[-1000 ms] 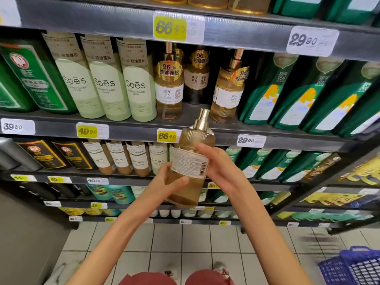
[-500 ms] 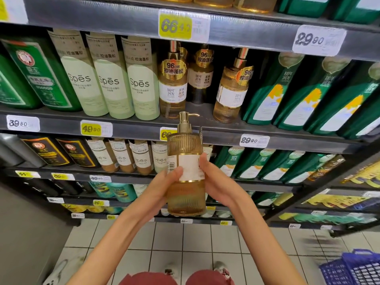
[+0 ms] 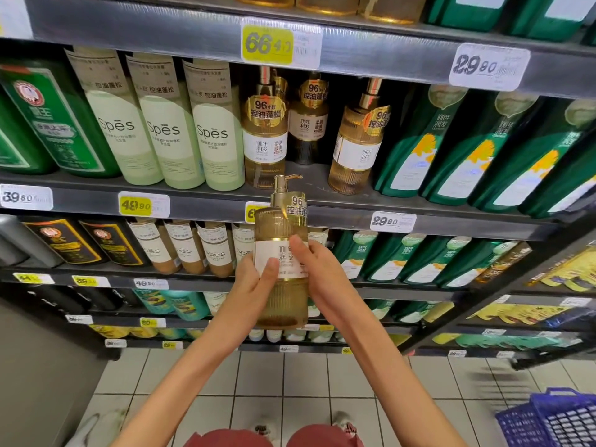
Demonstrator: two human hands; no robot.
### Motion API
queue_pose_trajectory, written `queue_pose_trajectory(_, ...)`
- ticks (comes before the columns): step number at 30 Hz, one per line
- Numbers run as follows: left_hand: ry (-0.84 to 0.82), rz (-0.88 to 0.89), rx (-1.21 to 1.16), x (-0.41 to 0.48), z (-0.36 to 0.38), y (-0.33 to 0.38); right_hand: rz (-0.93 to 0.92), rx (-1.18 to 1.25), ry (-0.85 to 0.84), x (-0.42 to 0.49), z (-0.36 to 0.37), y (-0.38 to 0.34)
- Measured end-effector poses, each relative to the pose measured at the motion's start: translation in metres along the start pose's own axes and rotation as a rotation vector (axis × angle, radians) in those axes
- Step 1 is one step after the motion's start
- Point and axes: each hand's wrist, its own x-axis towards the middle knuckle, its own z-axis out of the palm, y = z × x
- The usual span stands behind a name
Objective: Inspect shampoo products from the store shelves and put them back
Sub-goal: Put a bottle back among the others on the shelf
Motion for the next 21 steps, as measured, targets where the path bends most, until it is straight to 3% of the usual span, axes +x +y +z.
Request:
queue_pose_trajectory(5, -0.056, -0.013, -0.313, -0.001, -0.007, -0.001, -0.029, 0.162, -0.050, -0.001, -0.011, 0.006)
queue_pose_trajectory(8, -0.091, -0.013, -0.368, 0.002, -0.006, -0.006, 0.033, -0.066, -0.139, -0.003, -0.011, 0.007)
queue_pose_trajectory(12, -0.132, -0.043, -0.348, 0.006, -0.007, -0.018, 0.099, -0.222, -0.174, -0.008, -0.016, 0.013)
queue_pose_trajectory(17, -0.231, -0.014, -0.107, 0.009, -0.017, -0.027, 0.016, -0.256, -0.068, -0.016, -0.023, 0.031)
queue_pose_trajectory(21, -0.275, -0.008, -0.048, 0.009, -0.019, -0.029, -0.020, -0.262, -0.012, -0.021, -0.024, 0.042)
